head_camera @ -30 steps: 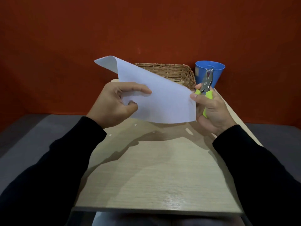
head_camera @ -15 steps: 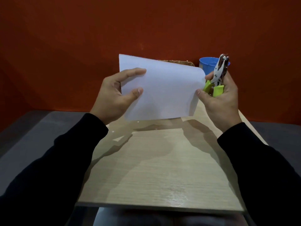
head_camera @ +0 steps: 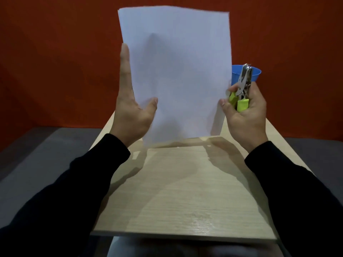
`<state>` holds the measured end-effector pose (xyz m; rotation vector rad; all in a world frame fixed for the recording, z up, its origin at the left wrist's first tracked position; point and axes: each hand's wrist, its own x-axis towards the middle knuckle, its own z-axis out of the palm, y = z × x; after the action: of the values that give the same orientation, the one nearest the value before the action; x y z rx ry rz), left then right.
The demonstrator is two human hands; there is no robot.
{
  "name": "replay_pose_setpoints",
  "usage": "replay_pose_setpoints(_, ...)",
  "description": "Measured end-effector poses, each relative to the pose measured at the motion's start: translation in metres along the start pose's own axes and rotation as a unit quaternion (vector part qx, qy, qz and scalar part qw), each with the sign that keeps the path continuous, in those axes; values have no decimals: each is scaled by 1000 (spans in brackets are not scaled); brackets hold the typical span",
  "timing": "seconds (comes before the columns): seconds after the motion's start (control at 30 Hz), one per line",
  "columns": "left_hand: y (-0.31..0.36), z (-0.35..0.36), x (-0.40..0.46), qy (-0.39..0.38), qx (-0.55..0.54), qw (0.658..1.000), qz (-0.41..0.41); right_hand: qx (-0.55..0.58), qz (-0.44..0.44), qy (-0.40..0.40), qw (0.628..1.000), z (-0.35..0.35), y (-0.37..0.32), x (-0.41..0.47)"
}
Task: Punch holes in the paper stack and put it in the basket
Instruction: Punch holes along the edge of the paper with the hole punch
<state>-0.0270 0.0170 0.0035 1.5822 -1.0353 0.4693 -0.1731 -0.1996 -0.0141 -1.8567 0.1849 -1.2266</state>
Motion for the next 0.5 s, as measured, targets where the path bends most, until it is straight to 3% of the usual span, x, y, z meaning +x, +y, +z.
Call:
replay_pose_setpoints(0.1,-6,2,1,20,-3,1000,1,-11,-16,10,1000,1,-3,0)
replay_pose_setpoints(0.3,-27,7,-10,-55,-32,996,-69,-43,43,-32,998,4,9,-8)
replay_pose_setpoints(0.5,-20,10,-14,-57,-21,995,-85,-35,64,-19,997,7,10,-5)
